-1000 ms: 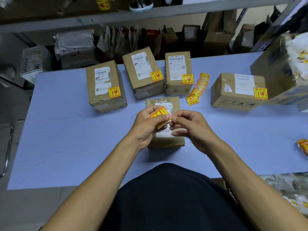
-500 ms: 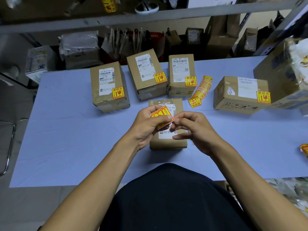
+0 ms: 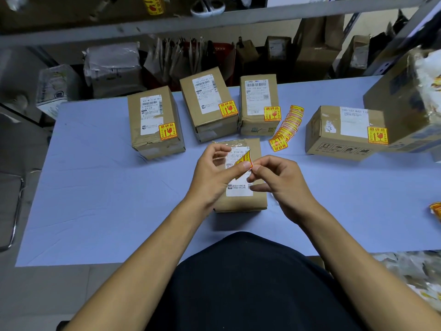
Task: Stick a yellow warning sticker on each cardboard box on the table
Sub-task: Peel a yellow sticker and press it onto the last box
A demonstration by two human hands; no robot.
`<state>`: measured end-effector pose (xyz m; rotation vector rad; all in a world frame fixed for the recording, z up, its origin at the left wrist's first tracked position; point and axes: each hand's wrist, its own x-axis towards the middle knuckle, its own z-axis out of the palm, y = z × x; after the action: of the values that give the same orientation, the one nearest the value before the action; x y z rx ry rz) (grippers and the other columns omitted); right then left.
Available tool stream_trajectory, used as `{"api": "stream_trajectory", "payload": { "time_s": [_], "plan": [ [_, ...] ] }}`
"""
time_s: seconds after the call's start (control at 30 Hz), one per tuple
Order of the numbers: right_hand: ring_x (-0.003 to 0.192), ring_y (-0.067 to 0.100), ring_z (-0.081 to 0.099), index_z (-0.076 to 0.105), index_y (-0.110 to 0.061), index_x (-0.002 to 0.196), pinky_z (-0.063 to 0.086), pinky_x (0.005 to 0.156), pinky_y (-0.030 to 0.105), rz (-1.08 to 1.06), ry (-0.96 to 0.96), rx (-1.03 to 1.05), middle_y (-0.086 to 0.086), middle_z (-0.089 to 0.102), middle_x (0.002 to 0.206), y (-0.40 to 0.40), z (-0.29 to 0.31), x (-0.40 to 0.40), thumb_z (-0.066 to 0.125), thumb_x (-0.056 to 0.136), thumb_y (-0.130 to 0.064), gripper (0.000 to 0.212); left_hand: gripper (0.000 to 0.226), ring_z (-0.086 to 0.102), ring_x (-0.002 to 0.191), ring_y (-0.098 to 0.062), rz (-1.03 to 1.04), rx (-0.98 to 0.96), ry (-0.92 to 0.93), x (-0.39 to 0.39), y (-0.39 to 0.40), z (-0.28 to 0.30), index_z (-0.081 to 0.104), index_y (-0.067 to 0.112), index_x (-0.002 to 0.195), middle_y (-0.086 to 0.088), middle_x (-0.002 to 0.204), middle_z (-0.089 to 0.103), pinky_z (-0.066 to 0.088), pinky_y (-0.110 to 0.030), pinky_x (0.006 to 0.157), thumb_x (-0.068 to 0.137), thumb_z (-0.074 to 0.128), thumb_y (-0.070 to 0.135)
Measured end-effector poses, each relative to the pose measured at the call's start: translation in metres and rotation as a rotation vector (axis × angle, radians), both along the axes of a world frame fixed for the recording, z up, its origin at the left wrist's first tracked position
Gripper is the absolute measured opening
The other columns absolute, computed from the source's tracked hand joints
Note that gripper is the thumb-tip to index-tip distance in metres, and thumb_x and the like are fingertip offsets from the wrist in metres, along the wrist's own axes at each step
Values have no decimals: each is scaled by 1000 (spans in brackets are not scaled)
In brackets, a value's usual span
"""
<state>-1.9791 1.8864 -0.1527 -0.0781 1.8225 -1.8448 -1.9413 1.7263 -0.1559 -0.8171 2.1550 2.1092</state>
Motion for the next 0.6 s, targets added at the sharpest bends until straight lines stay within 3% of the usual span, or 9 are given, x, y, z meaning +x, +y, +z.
{"api": "stream_trajectory", "payload": {
  "time_s": [0.07,0.17,0.27,0.43,0.6],
  "plan": [
    [71,10,65,70,-11,84,59,66,26,-13,25,31,-2,67,68,-1,-3,1,58,97,-8,17,20,58,107,-5,-50,-201,84,2,3,-3,67,31,89,10,108,63,49,-31,92,77,84,29],
    [73,10,66,69,-9,87,58,68,25,-13,54,69,-2,67,70,-1,-6,1,59,97,-9,15,2,67,91,-8,-172,-171,163,5,6,-5,74,25,84,11,89,71,54,-33,82,86,74,24],
    [72,8,65,70,-11,87,58,68,23,-16,97,104,-4,68,71,2,-6,0,58,97,-8,15,6,71,86,-10,-220,-88,185,10,11,-5,75,26,92,7,88,75,55,-21,76,87,72,25],
    [72,9,63,69,-7,89,55,68,21,47,154,138,2,68,73,11,-9,6,59,96,-10,13,6,72,83,-21,-182,-92,176,15,18,-11,75,19,85,-1,82,75,59,-37,81,88,70,21],
    [71,9,63,66,-11,82,57,67,22,-36,77,199,0,68,72,25,-25,11,54,93,-6,17,17,66,70,-11,-1,97,3,18,34,-17,71,19,75,2,72,70,54,-27,70,89,65,12]
  ]
}}
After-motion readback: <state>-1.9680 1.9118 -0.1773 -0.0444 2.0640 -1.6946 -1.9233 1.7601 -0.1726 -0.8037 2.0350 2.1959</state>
